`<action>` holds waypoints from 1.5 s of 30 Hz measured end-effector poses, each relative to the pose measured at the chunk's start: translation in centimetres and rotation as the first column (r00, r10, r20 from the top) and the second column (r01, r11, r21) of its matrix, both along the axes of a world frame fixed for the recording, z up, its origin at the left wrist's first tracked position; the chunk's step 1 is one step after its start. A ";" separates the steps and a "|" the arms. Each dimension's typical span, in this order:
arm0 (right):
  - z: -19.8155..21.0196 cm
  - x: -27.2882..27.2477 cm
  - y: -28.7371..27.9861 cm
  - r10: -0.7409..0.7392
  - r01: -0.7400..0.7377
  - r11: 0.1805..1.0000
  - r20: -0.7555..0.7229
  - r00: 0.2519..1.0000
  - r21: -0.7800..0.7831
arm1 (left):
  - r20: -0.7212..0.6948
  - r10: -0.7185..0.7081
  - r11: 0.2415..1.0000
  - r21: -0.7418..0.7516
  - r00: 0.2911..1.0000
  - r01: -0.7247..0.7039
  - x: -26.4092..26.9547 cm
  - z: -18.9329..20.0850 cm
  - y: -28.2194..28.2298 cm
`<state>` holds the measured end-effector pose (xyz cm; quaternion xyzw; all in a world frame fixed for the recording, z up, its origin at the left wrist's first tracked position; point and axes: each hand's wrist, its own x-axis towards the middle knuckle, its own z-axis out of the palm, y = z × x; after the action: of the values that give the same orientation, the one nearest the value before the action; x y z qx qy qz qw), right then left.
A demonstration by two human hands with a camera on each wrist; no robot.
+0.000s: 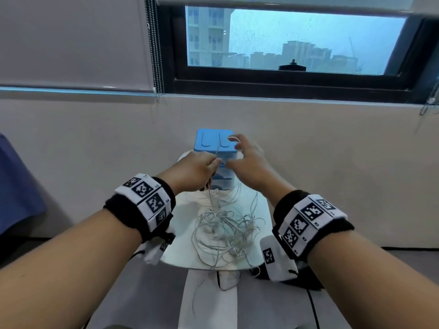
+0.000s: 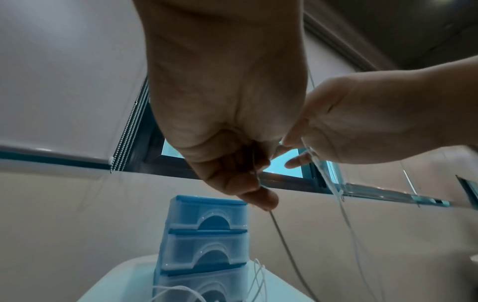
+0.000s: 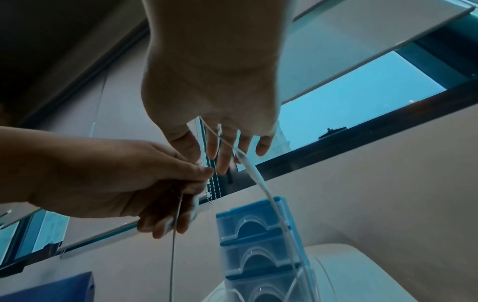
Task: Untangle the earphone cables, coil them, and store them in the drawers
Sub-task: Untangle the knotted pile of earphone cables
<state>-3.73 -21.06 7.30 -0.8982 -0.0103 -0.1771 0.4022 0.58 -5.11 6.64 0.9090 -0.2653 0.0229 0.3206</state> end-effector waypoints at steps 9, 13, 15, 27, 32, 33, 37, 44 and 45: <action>2.2 -1.0 0.8 0.119 -0.110 0.988 -0.086 0.989 0.110 | -0.263 -0.116 0.980 -0.188 0.958 0.067 -0.5 0.1 -0.1; 3.2 -2.8 0.8 0.257 -0.216 0.775 0.016 0.966 0.595 | -0.282 -0.167 0.986 -0.047 0.945 0.160 -1.4 -1.5 0.6; 3.1 -2.9 0.5 0.241 -0.252 0.654 0.120 0.963 0.713 | -0.347 -0.181 0.976 0.049 0.920 0.210 -1.8 -2.5 0.8; -1.4 -1.2 -0.1 -0.003 0.018 0.978 -0.073 0.997 0.210 | -0.087 -0.035 0.887 -0.461 0.996 -0.009 -1.5 2.0 0.9; -2.2 -1.8 1.8 0.071 -0.074 0.996 -0.066 0.995 -0.050 | 0.083 -0.067 0.787 -0.608 0.994 0.104 -2.5 3.2 0.2; -2.3 -1.8 2.0 0.056 -0.062 0.995 -0.074 0.996 -0.083 | 0.114 -0.083 0.765 -0.629 0.990 0.136 -2.7 3.3 0.0; -1.0 -1.5 1.1 0.038 -0.046 0.996 -0.111 0.993 -0.076 | 0.147 -0.068 0.726 -0.671 0.987 0.150 -3.3 2.2 0.3; 3.6 -1.8 0.7 -0.012 0.017 0.972 -0.020 1.000 0.235 | -0.225 -0.239 0.938 -0.304 0.945 0.166 -3.6 -5.8 0.9; 4.1 -2.0 0.8 -0.012 0.009 0.952 0.008 1.000 0.307 | -0.232 -0.256 0.956 -0.203 0.938 0.211 -3.7 -6.8 0.6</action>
<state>-5.68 -20.21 11.39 -0.8241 0.0201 -0.1833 0.5356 -3.15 -4.53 -0.18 0.8345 -0.3253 -0.1095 0.4312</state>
